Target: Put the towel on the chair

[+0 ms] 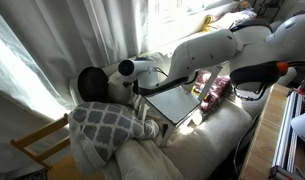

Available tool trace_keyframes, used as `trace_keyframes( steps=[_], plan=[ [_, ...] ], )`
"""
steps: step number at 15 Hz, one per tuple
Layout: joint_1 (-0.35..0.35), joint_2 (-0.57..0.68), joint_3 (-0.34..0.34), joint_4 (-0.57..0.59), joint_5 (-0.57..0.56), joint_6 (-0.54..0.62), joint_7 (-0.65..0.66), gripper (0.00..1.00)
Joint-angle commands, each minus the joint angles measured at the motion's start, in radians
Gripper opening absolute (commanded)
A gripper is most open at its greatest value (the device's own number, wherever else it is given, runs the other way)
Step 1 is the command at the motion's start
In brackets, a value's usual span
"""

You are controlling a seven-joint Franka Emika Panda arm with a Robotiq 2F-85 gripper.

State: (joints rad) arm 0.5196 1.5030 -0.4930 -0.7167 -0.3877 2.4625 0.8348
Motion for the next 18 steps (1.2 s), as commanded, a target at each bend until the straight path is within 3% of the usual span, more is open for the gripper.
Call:
trace_keyframes(
  steps=[1, 9, 18],
  plan=[
    [-0.021, 0.0, 0.053, -0.001, -0.073, -0.019, 0.053, 0.66],
    [-0.07, -0.002, 0.135, 0.01, -0.046, -0.036, 0.025, 0.03],
    [-0.137, -0.009, 0.203, 0.125, 0.02, -0.129, -0.031, 0.01]
  ],
)
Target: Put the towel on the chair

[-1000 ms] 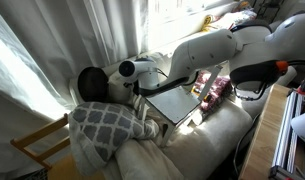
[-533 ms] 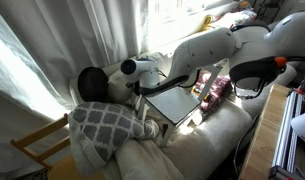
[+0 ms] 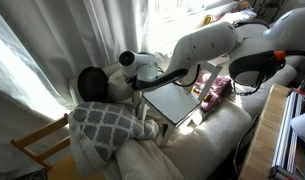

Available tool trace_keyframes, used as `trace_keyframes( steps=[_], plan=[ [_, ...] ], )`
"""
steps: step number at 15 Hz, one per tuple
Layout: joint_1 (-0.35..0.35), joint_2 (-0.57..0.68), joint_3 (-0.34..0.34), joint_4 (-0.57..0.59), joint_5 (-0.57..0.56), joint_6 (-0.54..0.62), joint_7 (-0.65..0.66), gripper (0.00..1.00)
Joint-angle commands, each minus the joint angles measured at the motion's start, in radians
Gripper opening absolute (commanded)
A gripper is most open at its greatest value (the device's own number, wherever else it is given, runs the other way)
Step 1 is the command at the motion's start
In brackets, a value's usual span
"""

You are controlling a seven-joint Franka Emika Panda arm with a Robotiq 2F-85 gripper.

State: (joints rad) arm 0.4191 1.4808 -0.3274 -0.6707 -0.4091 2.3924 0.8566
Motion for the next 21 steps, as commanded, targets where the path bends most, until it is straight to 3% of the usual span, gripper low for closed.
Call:
trace_keyframes(
  steps=[1, 12, 17, 21],
  plan=[
    [-0.041, -0.002, 0.047, 0.075, 0.048, -0.066, -0.062, 0.01],
    [-0.044, -0.199, 0.002, -0.037, 0.006, -0.163, -0.192, 0.01],
    [-0.049, -0.36, -0.007, -0.192, 0.01, -0.143, -0.252, 0.01],
    [-0.058, -0.503, 0.01, -0.346, 0.015, -0.063, -0.306, 0.01]
  ],
)
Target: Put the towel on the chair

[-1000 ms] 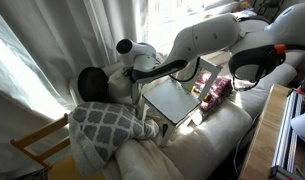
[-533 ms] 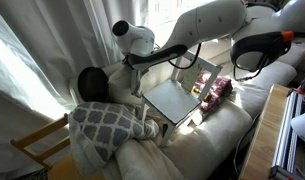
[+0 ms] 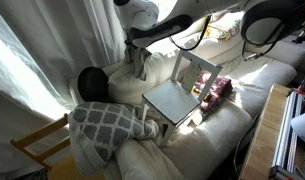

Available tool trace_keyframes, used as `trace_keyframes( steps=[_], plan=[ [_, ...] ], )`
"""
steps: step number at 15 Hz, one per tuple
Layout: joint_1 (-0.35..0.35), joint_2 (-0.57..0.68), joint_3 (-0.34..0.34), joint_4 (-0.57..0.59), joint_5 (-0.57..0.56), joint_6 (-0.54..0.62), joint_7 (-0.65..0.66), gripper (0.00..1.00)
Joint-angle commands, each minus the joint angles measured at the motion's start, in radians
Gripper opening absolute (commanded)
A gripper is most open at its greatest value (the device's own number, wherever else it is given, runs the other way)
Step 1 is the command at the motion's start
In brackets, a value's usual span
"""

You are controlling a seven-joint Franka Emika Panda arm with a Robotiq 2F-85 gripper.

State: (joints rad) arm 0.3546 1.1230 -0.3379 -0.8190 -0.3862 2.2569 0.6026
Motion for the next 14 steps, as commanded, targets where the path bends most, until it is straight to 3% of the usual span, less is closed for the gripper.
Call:
trace_keyframes(
  steps=[1, 2, 3, 9, 14],
  plan=[
    [0.003, -0.178, 0.027, -0.234, -0.01, 0.096, -0.082, 0.01],
    [0.018, -0.205, 0.0, -0.27, -0.027, 0.092, -0.059, 0.01],
    [0.0, -0.098, 0.001, -0.107, -0.001, 0.05, -0.048, 0.04],
    [-0.001, -0.172, 0.02, -0.204, -0.026, 0.059, -0.05, 0.04],
    [-0.073, -0.324, 0.073, -0.308, 0.011, 0.088, -0.176, 0.01]
  ],
)
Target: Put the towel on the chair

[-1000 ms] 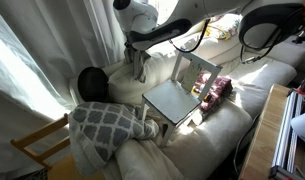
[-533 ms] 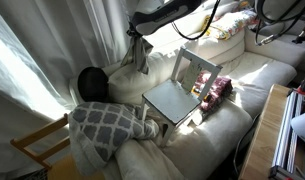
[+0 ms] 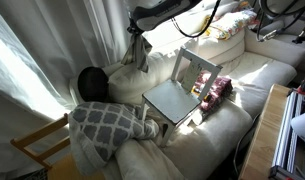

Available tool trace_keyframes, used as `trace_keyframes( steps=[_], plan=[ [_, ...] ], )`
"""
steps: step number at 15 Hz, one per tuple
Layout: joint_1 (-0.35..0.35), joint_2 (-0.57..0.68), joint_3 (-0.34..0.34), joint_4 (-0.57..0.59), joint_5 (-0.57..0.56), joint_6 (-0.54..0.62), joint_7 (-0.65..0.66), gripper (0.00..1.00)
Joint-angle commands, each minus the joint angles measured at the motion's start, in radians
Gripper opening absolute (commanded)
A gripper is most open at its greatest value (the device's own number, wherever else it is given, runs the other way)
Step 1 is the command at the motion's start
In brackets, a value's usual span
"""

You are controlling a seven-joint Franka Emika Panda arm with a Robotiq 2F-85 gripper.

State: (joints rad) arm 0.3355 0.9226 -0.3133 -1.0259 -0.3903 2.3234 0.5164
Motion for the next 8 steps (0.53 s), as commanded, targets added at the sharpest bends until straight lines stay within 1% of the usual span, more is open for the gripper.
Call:
trace_keyframes(
  steps=[1, 3, 5, 8],
  plan=[
    [-0.074, -0.163, 0.06, -0.124, 0.025, 0.02, -0.117, 0.01],
    [-0.122, -0.245, 0.098, -0.168, 0.061, 0.003, -0.195, 0.01],
    [-0.179, -0.343, 0.162, -0.243, 0.121, -0.014, -0.312, 0.01],
    [-0.255, -0.465, 0.24, -0.362, 0.218, -0.023, -0.444, 0.01]
  ],
)
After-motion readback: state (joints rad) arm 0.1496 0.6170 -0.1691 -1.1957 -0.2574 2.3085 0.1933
